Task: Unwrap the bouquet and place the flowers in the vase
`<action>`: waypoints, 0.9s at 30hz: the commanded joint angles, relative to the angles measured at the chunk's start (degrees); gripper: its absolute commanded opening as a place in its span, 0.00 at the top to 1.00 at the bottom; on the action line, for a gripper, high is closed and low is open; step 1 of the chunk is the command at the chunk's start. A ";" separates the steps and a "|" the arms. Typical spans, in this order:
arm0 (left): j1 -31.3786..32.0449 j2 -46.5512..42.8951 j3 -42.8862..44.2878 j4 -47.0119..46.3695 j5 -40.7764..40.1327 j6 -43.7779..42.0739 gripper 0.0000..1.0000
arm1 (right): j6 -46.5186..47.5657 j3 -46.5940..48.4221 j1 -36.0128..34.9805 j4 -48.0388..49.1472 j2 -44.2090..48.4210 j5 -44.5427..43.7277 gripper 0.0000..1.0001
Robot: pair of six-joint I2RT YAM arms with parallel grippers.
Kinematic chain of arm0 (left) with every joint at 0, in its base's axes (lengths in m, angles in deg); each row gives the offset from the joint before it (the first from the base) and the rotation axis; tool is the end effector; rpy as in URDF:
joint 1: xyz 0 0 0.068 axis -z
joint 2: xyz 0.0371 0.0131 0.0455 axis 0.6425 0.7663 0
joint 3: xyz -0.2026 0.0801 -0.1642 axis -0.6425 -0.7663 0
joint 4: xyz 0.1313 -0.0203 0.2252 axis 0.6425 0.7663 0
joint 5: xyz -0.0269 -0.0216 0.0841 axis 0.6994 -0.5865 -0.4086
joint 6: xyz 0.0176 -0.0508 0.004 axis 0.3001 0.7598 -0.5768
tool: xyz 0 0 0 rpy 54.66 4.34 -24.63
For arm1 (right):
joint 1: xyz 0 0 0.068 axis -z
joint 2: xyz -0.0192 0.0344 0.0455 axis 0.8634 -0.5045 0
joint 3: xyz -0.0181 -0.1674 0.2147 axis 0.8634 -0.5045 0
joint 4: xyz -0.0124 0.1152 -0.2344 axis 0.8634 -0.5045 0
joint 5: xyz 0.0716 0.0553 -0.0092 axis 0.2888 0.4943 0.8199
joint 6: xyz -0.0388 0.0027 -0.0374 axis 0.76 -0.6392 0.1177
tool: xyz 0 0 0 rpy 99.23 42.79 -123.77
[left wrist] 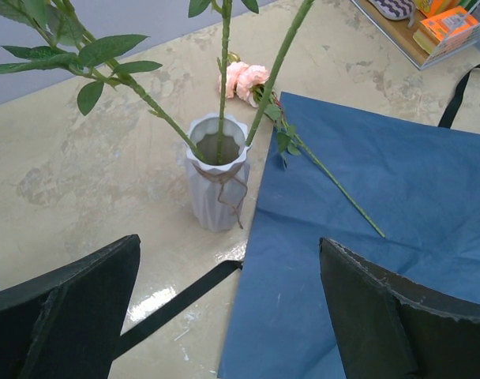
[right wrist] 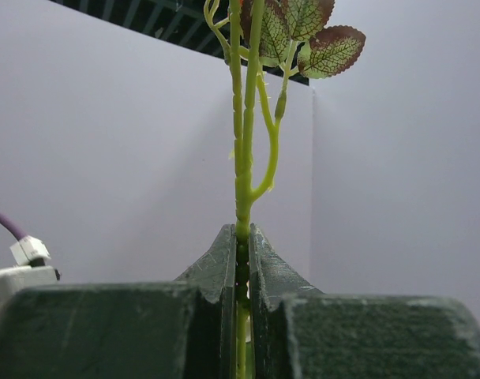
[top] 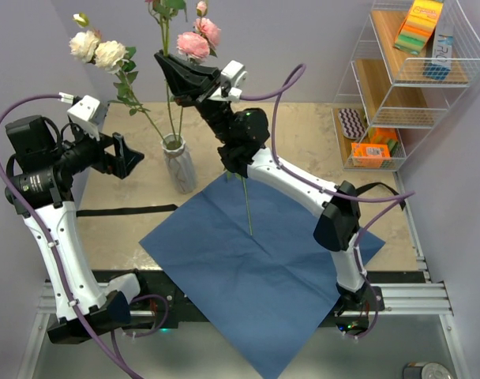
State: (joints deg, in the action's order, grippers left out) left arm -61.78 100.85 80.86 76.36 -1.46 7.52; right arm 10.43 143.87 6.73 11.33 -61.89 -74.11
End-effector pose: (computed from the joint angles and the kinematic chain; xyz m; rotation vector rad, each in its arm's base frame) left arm 0.1635 0.0363 0.4710 0.4154 1.8884 -0.4531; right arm 0.2627 0.3525 0.5031 -0.3110 0.4874 0.9542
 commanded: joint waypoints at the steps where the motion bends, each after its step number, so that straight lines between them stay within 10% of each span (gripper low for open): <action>1: -0.61 -0.25 -0.64 -1.85 1.28 -0.23 0.01 | -0.13 3.76 -0.03 4.36 -1.74 -1.31 1.00; 13: -0.52 -1.31 -2.14 0.26 0.84 -3.22 0.01 | 0.75 7.73 0.06 -1.95 -7.81 -2.54 1.00; 27: -0.61 -1.83 -0.29 -0.79 0.76 0.03 0.01 | -1.63 -18.03 0.59 -9.51 0.98 -2.72 0.84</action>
State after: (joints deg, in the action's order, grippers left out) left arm -61.78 99.76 78.46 76.21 -1.31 6.30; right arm 9.84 126.73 7.17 3.99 -65.84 -76.09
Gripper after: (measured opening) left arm 0.992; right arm 0.127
